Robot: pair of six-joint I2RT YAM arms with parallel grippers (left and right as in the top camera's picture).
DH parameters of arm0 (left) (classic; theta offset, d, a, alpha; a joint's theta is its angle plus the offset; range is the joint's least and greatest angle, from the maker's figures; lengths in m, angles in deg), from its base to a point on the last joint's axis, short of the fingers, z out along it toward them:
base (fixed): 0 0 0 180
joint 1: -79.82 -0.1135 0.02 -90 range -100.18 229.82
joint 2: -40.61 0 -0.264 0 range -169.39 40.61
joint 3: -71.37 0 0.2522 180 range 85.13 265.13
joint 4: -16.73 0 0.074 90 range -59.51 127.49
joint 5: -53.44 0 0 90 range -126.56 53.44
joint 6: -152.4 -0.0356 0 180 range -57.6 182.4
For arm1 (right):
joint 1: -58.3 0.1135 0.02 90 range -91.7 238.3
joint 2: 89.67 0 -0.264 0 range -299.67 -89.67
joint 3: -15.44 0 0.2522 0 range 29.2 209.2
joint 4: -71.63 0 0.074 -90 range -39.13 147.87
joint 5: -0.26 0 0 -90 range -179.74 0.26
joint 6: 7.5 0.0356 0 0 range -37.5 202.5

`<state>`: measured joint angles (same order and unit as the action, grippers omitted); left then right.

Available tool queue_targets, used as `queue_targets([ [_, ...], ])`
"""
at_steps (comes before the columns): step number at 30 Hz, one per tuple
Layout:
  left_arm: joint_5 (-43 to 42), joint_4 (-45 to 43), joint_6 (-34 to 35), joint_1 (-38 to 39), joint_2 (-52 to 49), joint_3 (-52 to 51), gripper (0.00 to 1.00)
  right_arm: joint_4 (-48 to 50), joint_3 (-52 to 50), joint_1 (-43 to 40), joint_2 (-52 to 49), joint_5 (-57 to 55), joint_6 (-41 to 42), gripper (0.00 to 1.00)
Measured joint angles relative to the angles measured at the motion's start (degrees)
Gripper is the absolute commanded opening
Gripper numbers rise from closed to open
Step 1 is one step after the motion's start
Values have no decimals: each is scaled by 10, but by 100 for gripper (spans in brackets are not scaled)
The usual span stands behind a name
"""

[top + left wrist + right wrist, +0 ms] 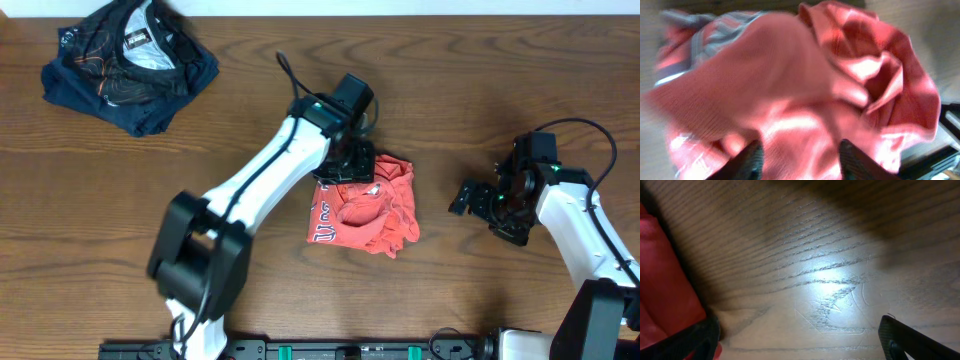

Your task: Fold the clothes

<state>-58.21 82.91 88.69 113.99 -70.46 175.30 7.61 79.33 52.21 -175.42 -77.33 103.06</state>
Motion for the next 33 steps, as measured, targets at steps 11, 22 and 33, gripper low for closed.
queue_targets([
  [11,30,42,39,0,65,12,64,0,0,0,0,0,0,99],
  [22,1,17,67,0,8,-16,64,0,0,0,0,0,0,99],
  [33,-35,-2,70,0,1,-16,64,0,0,0,0,0,0,99],
])
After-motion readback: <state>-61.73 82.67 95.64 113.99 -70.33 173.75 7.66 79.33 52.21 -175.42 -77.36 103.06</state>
